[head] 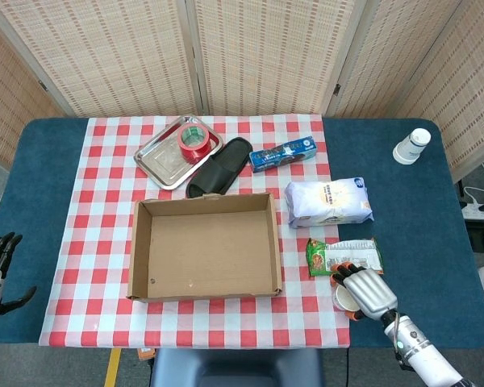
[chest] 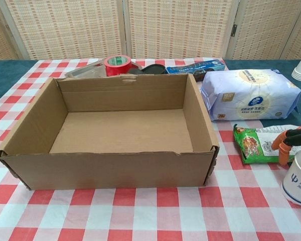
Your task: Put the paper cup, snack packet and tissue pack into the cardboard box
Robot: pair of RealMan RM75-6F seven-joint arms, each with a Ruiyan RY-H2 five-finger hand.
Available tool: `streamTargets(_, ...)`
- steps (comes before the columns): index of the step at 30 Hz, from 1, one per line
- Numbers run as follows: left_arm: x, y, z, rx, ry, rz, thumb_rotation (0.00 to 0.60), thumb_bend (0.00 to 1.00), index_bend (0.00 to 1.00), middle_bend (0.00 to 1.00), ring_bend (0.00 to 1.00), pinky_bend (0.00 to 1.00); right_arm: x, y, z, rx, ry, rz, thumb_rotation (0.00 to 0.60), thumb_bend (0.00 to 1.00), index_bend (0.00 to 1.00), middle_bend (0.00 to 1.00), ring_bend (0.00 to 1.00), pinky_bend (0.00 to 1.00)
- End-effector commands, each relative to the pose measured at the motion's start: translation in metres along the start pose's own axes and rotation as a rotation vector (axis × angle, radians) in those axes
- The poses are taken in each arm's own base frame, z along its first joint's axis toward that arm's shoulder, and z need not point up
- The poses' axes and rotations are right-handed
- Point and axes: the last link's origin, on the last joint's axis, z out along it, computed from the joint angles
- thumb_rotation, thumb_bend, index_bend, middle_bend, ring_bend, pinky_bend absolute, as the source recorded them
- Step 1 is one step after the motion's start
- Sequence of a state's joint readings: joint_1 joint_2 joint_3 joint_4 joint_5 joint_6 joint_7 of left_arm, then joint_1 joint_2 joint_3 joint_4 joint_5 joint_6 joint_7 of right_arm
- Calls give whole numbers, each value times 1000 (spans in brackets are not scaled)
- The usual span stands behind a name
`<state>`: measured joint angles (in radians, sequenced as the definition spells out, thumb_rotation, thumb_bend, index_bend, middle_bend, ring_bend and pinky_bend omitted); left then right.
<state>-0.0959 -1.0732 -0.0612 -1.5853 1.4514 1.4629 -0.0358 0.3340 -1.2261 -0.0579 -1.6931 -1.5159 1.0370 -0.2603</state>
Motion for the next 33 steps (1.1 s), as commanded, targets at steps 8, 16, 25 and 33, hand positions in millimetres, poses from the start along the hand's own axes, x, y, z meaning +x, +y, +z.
streamTargets(8,0,-1,0,-1,-2,-2,600,214,0,0,0,37,-3,-1,2,-13,21,-13,600,113,672,380,375,595)
streamTargets(16,0,-1,0,2,-7,-3,600,214,0,0,0,37,3,0,3,-16,65,-8,600,134,738,423,428,641)
streamTargets(25,2,-2,0,7,-6,-2,600,214,0,0,0,37,62,-12,-2,16,212,-58,600,152,750,431,447,662)
streamTargets(33,1,-2,-1,6,-16,2,600,214,0,0,0,37,126,-65,22,175,402,-88,600,151,750,433,451,662)
